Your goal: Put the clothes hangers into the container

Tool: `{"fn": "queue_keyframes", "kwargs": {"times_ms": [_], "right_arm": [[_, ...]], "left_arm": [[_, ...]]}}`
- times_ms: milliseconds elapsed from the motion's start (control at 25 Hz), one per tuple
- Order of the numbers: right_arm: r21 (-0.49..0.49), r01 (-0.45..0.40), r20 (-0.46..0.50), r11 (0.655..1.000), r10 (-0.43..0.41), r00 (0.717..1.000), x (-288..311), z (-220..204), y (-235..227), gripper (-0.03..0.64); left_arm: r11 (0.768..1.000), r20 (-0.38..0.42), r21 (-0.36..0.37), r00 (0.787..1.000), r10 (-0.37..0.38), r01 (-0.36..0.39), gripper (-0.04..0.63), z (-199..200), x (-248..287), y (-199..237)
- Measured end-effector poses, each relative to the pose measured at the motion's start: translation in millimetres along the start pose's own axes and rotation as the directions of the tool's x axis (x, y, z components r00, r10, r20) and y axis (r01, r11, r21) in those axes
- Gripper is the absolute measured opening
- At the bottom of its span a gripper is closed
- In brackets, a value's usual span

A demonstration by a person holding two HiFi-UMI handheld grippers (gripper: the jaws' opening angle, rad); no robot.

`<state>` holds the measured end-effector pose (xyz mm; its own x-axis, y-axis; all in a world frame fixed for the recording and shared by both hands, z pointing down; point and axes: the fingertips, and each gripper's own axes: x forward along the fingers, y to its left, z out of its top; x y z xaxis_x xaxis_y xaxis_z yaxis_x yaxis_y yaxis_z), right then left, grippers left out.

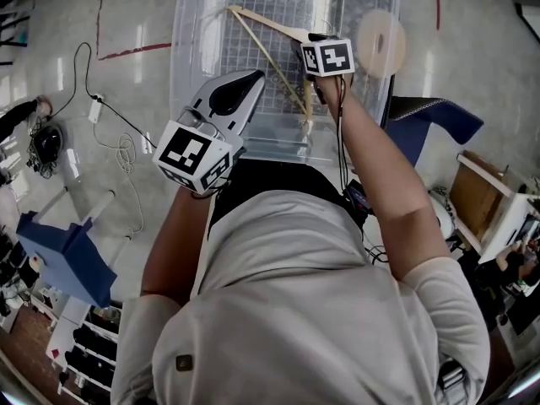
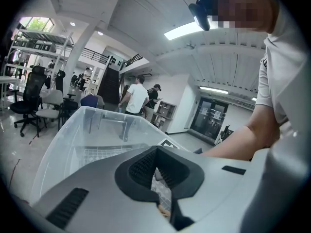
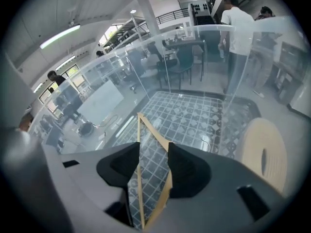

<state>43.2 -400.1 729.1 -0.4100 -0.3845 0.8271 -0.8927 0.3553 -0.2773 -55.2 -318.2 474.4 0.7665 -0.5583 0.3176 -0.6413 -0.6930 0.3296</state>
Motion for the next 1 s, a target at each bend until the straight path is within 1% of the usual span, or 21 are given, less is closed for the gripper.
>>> {"fn": "queue_keyframes", "kwargs": {"times_ms": [40,120,200,320,440,600,760,1000], "right_arm": [[-0.013,-0.009,0.015,1.000,0.009,1.000,-9.2,2.2,3.4,0.185],[-0.052,-0.027,0.043,0.998,0.029,0.999,-28.2,6.2,11.3,0.122],[-0.087,-0.049,0.071,0.995,0.055,0.996,-47.3,12.4,21.2,0.075],[-0.134,-0.081,0.125,0.988,0.098,0.987,-79.6,24.0,37.6,0.044],[-0.180,-0.091,0.201,0.979,0.127,0.971,-120.2,23.6,46.5,0.021],[-0.221,-0.118,0.309,0.968,0.184,0.933,-183.6,27.8,64.5,0.020],[-0.262,-0.151,0.407,0.953,0.251,0.878,-251.6,37.9,89.4,0.020],[-0.369,-0.143,0.506,0.918,0.327,0.798,-343.6,28.2,118.6,0.020]], "left_arm": [[1.000,0.005,0.001,1.000,0.005,-0.005,0.017,0.4,-1.3,-5.7],[1.000,0.016,-0.002,1.000,0.014,-0.014,0.017,1.9,-4.4,-17.6],[1.000,0.030,-0.010,0.999,0.019,-0.019,0.016,6.9,-8.4,-28.5],[1.000,0.054,-0.007,0.998,0.026,-0.026,0.016,16.7,-13.3,-45.2],[0.999,0.066,0.007,0.997,0.038,-0.039,0.016,14.6,-15.1,-69.4],[0.998,0.093,0.028,0.994,0.052,-0.055,0.017,17.6,-22.0,-99.1],[0.996,0.119,0.043,0.990,0.071,-0.076,0.015,22.3,-32.1,-120.4],[0.992,0.160,0.064,0.982,0.096,-0.108,0.017,32.4,-46.5,-150.4]]}}
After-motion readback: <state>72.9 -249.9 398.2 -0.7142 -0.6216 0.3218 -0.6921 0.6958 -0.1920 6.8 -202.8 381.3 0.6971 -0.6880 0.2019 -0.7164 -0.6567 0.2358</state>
